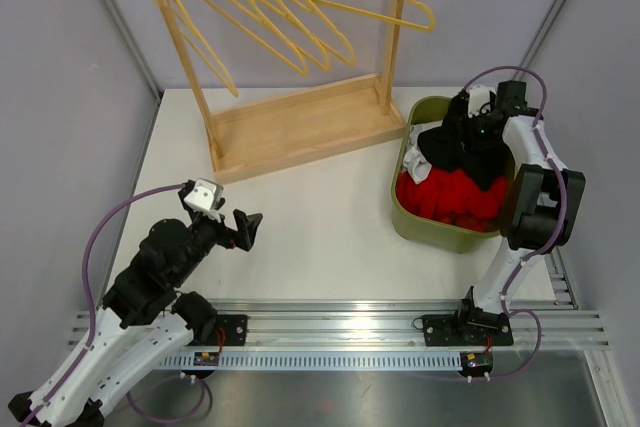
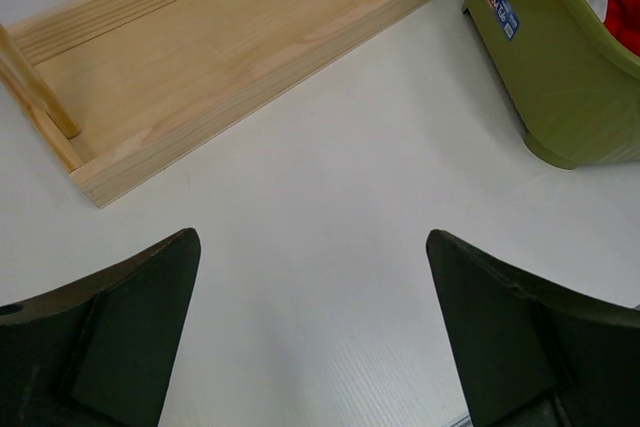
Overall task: Remove the t-shirt from the hanger
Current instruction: Place the tshirt into the basket
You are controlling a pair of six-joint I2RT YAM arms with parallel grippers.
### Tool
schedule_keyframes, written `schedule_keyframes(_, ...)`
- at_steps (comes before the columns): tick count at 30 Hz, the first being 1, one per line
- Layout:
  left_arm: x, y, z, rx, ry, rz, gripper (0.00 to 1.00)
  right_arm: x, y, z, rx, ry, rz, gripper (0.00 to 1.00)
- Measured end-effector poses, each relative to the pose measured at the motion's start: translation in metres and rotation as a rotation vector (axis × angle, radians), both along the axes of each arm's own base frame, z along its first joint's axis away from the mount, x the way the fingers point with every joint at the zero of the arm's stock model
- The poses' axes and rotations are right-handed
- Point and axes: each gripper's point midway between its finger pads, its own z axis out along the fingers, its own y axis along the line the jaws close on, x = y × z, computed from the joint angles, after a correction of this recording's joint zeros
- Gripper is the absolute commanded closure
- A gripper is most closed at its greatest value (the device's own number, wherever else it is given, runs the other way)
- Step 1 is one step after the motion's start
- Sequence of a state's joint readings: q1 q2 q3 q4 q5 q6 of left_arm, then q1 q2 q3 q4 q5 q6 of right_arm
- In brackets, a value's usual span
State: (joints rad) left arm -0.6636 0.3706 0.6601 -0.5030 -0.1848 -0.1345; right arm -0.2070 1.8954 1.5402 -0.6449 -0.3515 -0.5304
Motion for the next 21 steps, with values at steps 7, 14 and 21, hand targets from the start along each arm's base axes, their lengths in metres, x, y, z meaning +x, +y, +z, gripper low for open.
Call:
schedule_keyframes(7,0.0,0.0,0.0,0.0,0.0,0.0,0.01,0.004,0.002,-0.008,-0.318,-0.023,0.149,0.27)
schedule_keyframes(14,0.0,0.0,0.0,0.0,0.0,0.0,0.01,0.008,-0.01,0.0,-0.512,-0.079,0.251,0.1)
schedule_keyframes(21,0.0,0.0,0.0,0.0,0.0,0.0,0.01,0.005,-0.009,0.012,-0.509,-0.073,0.312,0.03)
